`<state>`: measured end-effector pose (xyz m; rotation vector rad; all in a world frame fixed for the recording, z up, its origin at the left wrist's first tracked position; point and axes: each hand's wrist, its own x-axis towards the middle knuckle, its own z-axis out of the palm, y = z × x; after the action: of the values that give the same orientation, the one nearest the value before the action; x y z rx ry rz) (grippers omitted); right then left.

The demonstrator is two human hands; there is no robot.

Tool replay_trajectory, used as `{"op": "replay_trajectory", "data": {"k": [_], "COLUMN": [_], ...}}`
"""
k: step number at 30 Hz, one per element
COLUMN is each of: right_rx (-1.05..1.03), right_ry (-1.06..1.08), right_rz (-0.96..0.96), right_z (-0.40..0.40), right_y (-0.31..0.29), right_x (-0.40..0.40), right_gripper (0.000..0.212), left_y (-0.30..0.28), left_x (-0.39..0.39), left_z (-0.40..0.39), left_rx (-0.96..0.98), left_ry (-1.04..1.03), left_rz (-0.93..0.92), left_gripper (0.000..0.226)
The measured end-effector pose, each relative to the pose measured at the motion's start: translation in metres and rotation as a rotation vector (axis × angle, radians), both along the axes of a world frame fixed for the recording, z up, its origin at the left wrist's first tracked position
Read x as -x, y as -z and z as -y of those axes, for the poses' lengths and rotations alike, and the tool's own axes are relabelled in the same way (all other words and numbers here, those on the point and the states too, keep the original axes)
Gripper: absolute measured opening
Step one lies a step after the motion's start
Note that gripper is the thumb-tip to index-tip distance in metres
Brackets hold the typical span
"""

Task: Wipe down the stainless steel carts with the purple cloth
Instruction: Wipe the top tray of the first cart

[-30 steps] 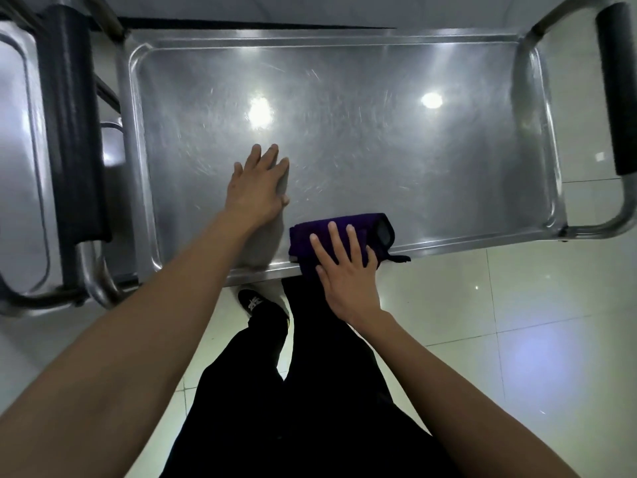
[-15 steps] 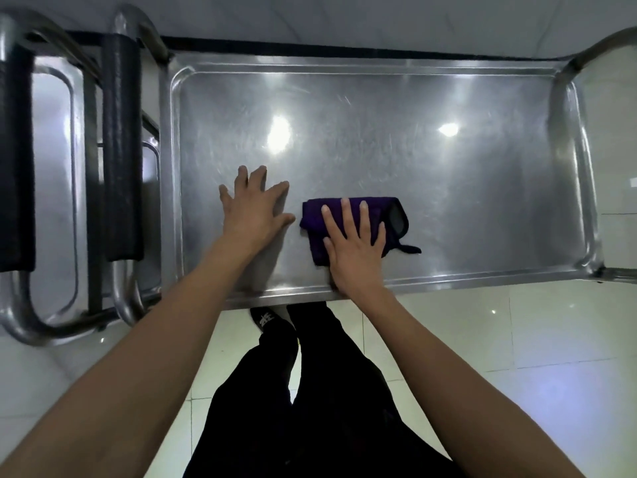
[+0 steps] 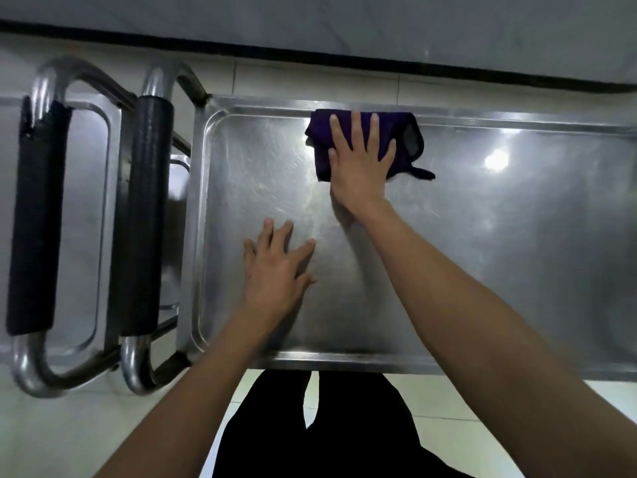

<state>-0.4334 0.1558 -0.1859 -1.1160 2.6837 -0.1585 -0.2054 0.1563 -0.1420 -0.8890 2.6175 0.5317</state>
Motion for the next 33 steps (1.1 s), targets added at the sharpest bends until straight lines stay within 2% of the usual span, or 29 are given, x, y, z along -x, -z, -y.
{"op": "replay_trajectory", "data": {"k": [7, 13, 16, 21, 28, 33], "right_rx": [0.012, -0.028, -0.043, -0.066, -0.089, -0.093], "right_ry": [0.0, -0.048, -0.056, -0.05, -0.026, -0.055], "right_rz": [0.015, -0.023, -0.008, -0.023, -0.014, 0.006], "right_z": [0.047, 0.002, -0.031, -0.102, -0.19, -0.235], "right_y": [-0.006, -0.013, -0.013, -0.012, -0.012, -0.014], "right_x": [0.023, -0.011, -0.044, -0.112, -0.23, -0.295], "right_gripper": [0.056, 0.053, 0.054, 0.056, 0.062, 0.063], "left_y": [0.001, 0.002, 0.004, 0.009, 0.016, 0.013], "left_x": [0.0, -0.014, -0.021, -0.043, -0.056, -0.058], "left_z": [0.002, 0.012, 0.017, 0.028, 0.028, 0.029], "left_rx": [-0.023, -0.099, -0.125, -0.232, -0.167, -0.192], "left_ry": [-0.028, 0.031, 0.053, 0.002, 0.102, 0.075], "left_rz": [-0.023, -0.003, 0.005, -0.136, -0.152, -0.122], "left_gripper": [0.063, 0.071, 0.076, 0.074, 0.065, 0.067]}}
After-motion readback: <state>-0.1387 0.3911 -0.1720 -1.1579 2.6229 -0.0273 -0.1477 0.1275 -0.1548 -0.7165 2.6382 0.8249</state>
